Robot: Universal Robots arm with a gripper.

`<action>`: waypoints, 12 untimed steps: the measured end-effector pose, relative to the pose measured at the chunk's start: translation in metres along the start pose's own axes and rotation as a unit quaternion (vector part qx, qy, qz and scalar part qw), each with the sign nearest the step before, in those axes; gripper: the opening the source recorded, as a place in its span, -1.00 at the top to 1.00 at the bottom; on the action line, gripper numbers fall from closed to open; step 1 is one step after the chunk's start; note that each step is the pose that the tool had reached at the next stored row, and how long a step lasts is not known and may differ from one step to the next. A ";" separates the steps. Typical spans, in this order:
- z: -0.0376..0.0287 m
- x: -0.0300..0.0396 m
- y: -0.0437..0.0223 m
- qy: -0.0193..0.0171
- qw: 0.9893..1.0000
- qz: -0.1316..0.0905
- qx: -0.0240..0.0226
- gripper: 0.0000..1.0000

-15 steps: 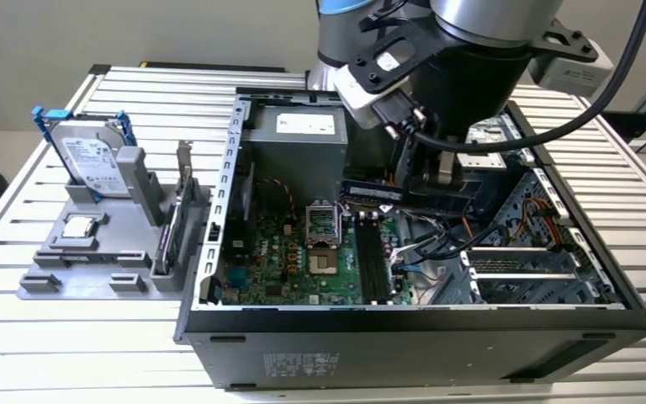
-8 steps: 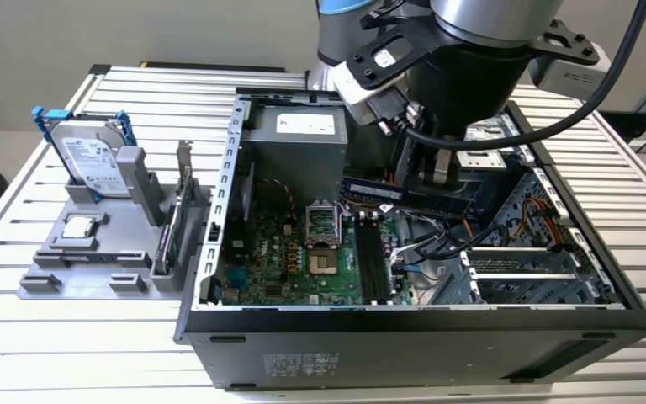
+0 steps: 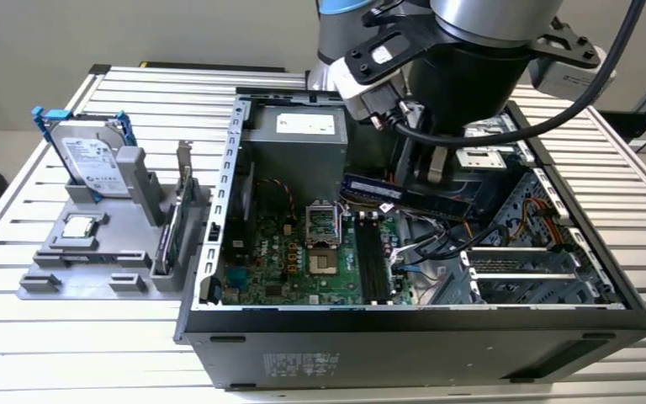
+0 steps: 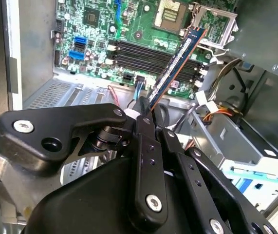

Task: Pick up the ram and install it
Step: 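Pick up the ram and move it above insertion slot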

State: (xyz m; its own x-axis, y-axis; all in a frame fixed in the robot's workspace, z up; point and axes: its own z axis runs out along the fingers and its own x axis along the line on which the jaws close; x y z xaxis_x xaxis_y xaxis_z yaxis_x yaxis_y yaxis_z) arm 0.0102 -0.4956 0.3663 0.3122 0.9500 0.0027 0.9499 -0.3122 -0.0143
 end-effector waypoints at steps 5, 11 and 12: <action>0.0000 0.0000 -0.0001 0.000 1.000 0.022 0.000 1.00; 0.0000 0.0000 0.0000 0.001 0.999 0.049 0.000 1.00; 0.0000 0.0000 0.0000 0.001 0.999 0.054 0.000 1.00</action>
State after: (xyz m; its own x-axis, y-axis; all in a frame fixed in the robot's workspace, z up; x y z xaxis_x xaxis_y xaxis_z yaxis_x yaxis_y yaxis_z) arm 0.0102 -0.4956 0.3663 0.4128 0.9108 0.0027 0.9107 -0.4128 -0.0143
